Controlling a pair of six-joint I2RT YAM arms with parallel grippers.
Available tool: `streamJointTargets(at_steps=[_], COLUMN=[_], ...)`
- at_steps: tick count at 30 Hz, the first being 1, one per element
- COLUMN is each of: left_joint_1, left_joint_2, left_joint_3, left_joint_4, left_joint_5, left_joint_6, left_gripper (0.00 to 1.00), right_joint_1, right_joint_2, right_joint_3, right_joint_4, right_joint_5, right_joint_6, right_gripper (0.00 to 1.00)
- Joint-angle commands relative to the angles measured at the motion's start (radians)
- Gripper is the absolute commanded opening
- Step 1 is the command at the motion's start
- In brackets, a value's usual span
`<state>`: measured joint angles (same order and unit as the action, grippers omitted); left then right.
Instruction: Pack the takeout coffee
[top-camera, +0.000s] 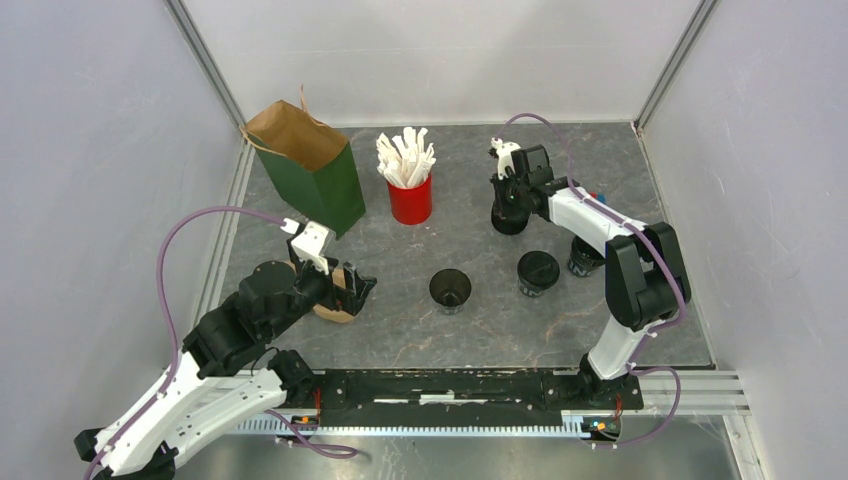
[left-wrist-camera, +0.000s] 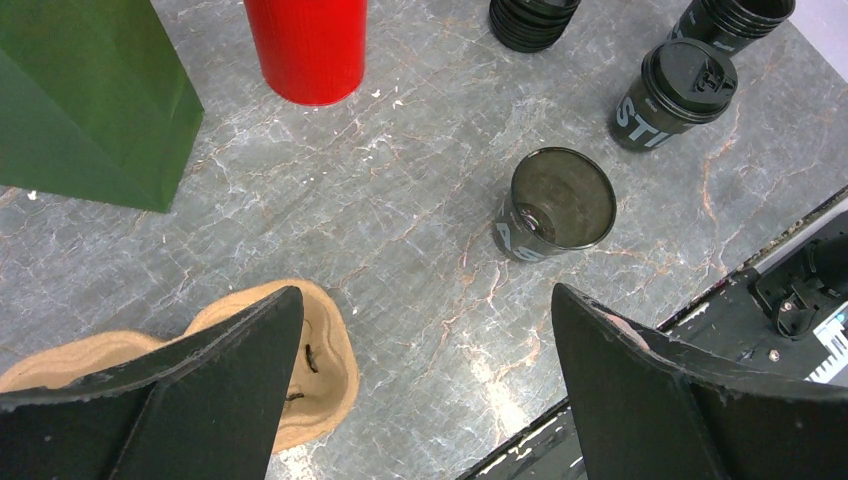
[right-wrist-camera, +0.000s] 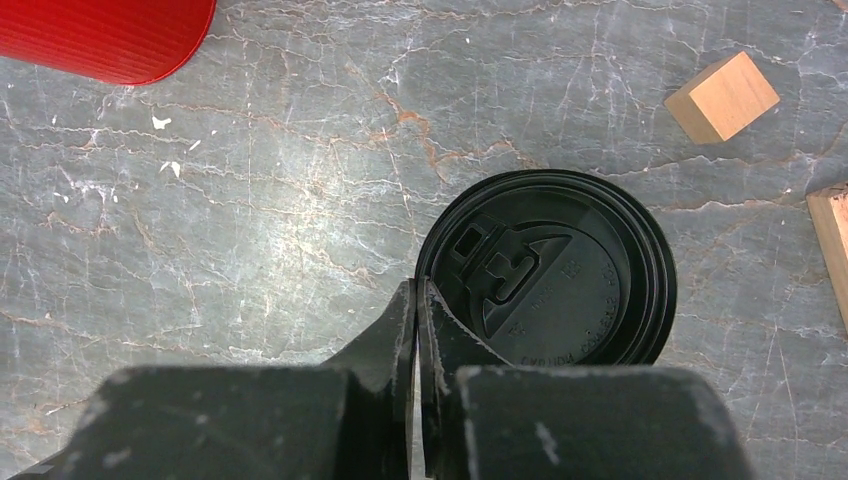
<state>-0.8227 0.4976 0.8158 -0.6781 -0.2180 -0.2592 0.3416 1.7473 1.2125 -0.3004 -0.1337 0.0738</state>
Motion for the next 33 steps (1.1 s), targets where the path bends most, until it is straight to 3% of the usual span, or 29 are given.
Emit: streamJointTargets(at_steps=[1,4,5,6,33], left_joint_1=[-0.003,-0.004,-0.004,-0.004,-0.004], left_joint_2=[0.005,0.006,0.007,0.006,0.011], left_joint_3=[0.002,0.002,0.003,0.002,0.000], left_joint_4=[0.040,0.040,0.040,0.041,0.041], left_joint_5=[-0.006,-0.005,-0.005,-0.004,-0.011], left_joint_6=[0.040,0.040,0.040,0.040,0.034], left_gripper=[1.00,1.00,1.00,1.00,1.00], right_joint_1=[-0.005,-0.006,-0.006,-0.006,-0.007], right_joint_2=[-0.032,-0.031,-0.029,-0.028,-0.138], right_joint_3=[0.015,0.013,0.012,0.012,0.061], right_joint_4=[0.020,0.017,0.018,0.017,-0.075], right_joint_5=[-0.019,-0.022,-0.030,-0.035,-0.019], right_joint_6=[0.009,0.009,0.007,0.007,0.037], right_gripper=[0.08,0.11,0.02,0.00,0.00])
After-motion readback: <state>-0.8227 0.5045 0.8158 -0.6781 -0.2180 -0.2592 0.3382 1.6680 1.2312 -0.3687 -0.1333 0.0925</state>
